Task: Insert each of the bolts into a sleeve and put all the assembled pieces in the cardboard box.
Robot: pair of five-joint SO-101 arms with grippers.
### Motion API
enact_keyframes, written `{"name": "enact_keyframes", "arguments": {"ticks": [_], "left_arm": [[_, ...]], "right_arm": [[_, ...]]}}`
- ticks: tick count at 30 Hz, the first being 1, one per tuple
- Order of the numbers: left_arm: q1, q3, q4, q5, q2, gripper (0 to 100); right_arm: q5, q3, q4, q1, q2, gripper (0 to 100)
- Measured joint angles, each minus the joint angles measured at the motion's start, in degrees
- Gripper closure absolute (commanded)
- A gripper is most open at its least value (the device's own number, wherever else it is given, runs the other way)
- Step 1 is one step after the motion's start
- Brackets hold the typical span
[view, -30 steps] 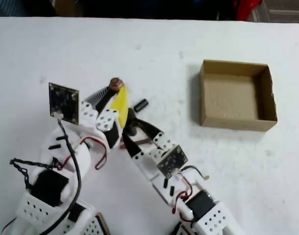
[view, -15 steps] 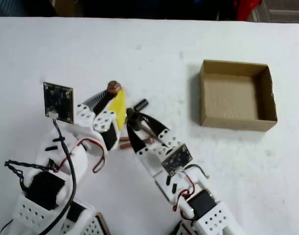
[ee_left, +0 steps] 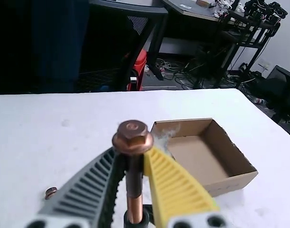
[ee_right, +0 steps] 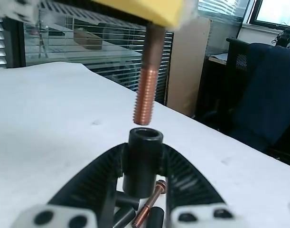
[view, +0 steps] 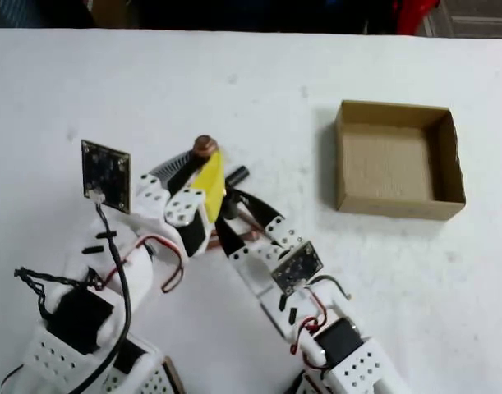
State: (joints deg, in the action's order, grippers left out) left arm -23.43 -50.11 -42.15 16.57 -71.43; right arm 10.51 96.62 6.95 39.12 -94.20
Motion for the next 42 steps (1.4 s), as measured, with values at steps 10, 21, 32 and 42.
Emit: {"name": "enact_keyframes", "arguments": {"ticks": [10,21,32,42], "left_arm": [[-0.53,-6.15,5.98,0.00,0.00,98],[-3.87,-12.48,6.24,-0.18,-0.97,98],[-4.48,-15.03,5.36,0.00,-0.97,98],[-4.48,-15.12,5.36,-5.45,-1.05,75]], "right_arm": [[0.00,0.00,0.00,-0.26,0.00,98.3],[0.00,0.00,0.09,-0.44,0.09,98.3],[0.00,0.00,0.09,-0.88,0.09,98.3],[0.00,0.00,0.09,-0.88,0.09,98.3]]}}
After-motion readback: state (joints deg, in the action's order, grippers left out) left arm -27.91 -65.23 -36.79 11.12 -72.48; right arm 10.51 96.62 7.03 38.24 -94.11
